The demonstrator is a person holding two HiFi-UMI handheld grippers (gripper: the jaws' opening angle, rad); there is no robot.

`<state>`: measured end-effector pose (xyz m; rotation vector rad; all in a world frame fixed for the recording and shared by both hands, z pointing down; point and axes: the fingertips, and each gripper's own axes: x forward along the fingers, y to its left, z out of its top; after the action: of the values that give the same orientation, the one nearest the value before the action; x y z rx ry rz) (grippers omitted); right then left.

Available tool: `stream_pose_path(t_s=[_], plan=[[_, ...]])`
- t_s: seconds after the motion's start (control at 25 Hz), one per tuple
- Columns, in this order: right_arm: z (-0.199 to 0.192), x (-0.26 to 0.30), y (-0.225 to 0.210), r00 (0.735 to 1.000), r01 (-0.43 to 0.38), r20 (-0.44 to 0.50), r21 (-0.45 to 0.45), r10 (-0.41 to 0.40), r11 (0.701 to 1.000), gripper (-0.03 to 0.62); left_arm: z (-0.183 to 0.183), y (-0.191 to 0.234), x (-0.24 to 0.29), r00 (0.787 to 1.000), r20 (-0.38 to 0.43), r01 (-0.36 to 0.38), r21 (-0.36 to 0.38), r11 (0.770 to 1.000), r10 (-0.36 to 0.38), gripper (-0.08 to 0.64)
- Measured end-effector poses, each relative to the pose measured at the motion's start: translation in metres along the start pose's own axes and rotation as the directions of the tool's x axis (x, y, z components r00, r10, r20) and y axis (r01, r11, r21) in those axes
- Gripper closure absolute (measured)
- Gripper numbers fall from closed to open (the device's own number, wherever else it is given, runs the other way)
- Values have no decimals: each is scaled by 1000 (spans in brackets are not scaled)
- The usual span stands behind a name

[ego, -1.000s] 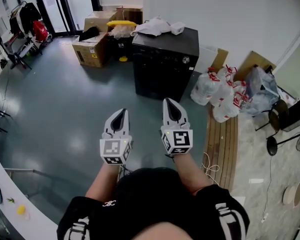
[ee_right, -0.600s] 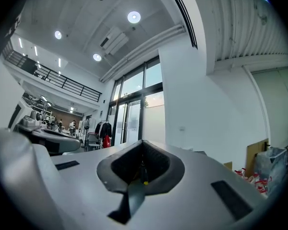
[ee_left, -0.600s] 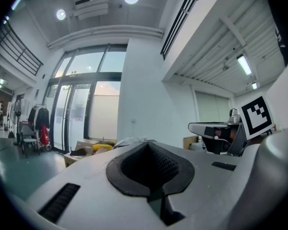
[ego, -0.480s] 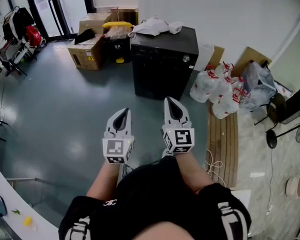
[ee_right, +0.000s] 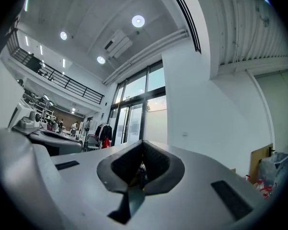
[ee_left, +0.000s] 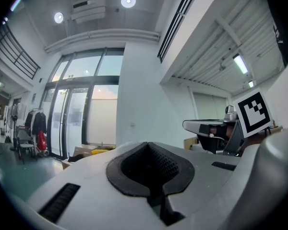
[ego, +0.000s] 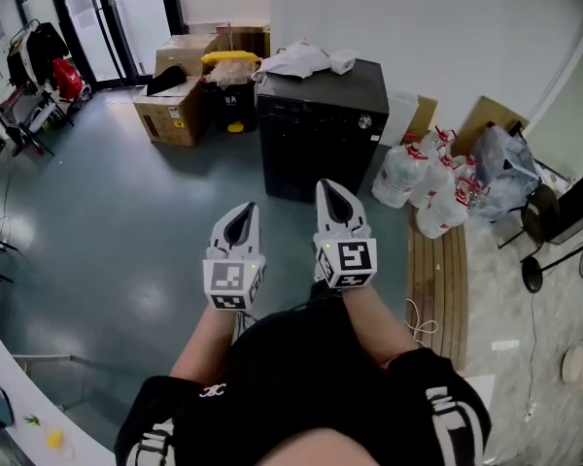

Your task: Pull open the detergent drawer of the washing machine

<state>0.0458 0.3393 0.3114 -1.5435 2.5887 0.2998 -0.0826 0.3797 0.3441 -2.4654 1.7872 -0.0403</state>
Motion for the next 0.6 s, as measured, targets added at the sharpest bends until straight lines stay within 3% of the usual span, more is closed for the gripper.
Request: stream_pose_path(t_s=[0.32, 0.6], plan=[[-30, 58, -32, 1000, -9, -15, -3, 9, 1000, 591, -13, 21, 62, 1000, -11, -12, 46, 999, 13, 558], [-61, 154, -105, 1000, -25, -7, 5, 25, 1000, 591, -33, 41, 175, 999, -35, -35, 70, 997, 38, 558]])
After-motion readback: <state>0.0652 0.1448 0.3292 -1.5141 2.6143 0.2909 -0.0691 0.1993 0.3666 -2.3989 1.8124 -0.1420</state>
